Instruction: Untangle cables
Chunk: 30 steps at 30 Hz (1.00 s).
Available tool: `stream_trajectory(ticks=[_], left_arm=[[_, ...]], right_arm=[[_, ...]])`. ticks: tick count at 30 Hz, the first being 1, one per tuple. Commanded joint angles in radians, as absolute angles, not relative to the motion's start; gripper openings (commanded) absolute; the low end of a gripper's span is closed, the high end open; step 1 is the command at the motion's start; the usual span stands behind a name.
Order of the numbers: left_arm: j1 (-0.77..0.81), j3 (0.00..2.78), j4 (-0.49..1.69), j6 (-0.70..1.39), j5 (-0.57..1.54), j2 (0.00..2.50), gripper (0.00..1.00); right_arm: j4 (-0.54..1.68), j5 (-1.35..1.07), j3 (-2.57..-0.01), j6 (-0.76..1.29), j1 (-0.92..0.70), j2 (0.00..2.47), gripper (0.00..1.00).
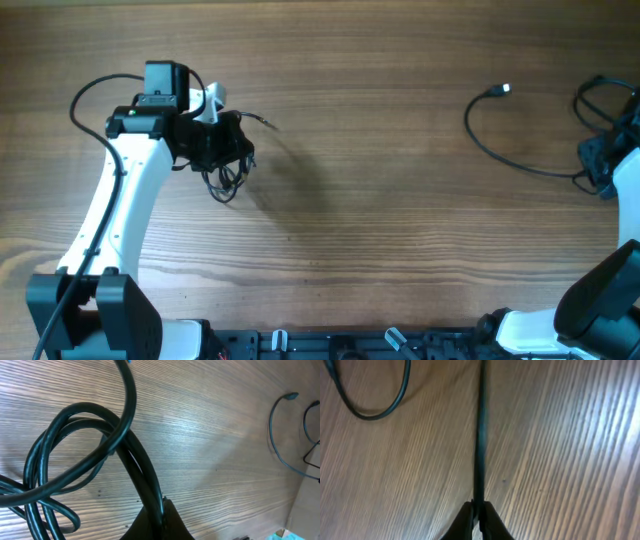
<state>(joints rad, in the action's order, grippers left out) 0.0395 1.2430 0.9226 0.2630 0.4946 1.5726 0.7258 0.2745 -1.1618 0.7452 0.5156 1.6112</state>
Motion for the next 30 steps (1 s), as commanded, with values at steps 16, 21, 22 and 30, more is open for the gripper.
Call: stream_trajectory(ticks=[16,21,22,30], left_arm=[[0.116,1.243,0.878,0.247,0.469,1.572,0.79],[0.116,1.243,0.875,0.247,0.469,1.588,0.77],[0.116,1.243,0.872,0.247,0.469,1.597,0.76],[0.116,1.243,0.875,0.247,0.44,1.67,0.7]], right_arm=[[0.834,0.051,-1.17,0.629,0.496,1.626,1.0],[0.864,-0.189,-1.169,0.496,0.416,1.627,1.0],[0.867,-0.21,-1.169,0.482,0.38,1.627,1.0],[0.879,-0.213,-1.169,0.418,0.057,1.627,1.0]])
